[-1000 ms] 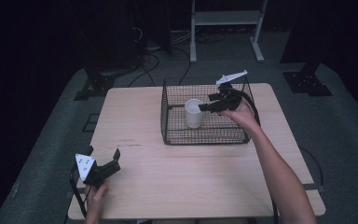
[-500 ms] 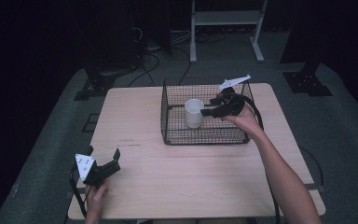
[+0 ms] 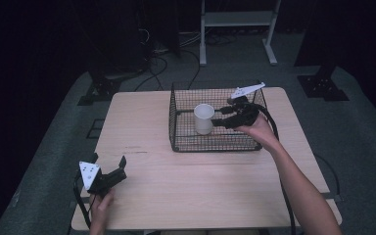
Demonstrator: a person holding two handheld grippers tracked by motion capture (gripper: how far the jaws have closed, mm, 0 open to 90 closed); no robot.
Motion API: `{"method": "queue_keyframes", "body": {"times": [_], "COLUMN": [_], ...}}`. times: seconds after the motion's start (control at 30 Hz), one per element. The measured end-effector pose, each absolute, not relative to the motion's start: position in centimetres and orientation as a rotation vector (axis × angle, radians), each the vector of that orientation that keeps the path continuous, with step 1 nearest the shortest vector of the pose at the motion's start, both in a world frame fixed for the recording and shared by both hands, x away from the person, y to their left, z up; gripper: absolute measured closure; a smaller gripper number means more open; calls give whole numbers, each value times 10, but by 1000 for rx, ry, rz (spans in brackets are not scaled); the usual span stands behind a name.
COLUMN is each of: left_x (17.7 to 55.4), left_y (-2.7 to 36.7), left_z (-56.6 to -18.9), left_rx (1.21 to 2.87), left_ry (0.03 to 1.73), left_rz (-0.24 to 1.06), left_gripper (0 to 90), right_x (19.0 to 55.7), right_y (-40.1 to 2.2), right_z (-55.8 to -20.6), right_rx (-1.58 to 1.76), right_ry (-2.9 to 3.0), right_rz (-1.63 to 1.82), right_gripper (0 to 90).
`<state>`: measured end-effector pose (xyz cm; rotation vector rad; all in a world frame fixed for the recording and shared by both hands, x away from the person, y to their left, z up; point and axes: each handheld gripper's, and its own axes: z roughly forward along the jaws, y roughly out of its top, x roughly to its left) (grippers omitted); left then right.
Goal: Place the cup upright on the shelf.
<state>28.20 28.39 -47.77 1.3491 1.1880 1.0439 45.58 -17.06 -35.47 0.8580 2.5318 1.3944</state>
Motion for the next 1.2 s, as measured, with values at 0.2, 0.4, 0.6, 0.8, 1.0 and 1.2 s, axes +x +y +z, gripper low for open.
{"method": "queue_keyframes", "body": {"times": [0.2, 0.4, 0.6, 0.8, 1.0, 1.2], "left_x": [282, 282, 282, 282, 282, 282], "left_y": [284, 284, 284, 284, 284, 284], "left_z": [-478, -478, -478, -478, -478, -478], "left_rx": [1349, 1349, 1350, 1353, 1349, 1349], "left_ry": [1188, 1189, 1189, 1185, 1187, 1187], "left_rz": [1044, 1044, 1044, 1046, 1043, 1043], "left_gripper": [0, 0, 0, 0, 0, 0], "right_x": [449, 444, 437, 430, 422, 412], "right_y": [-175, -176, -176, -177, -178, -182], "right_z": [-358, -361, -360, -367, -372, -377], "right_rx": [853, 842, 823, 827, 813, 802], "right_ry": [2536, 2550, 2543, 2549, 2563, 2558], "right_rz": [1398, 1389, 1406, 1429, 1423, 1419], "right_gripper": [252, 250, 250, 250, 246, 243]}}
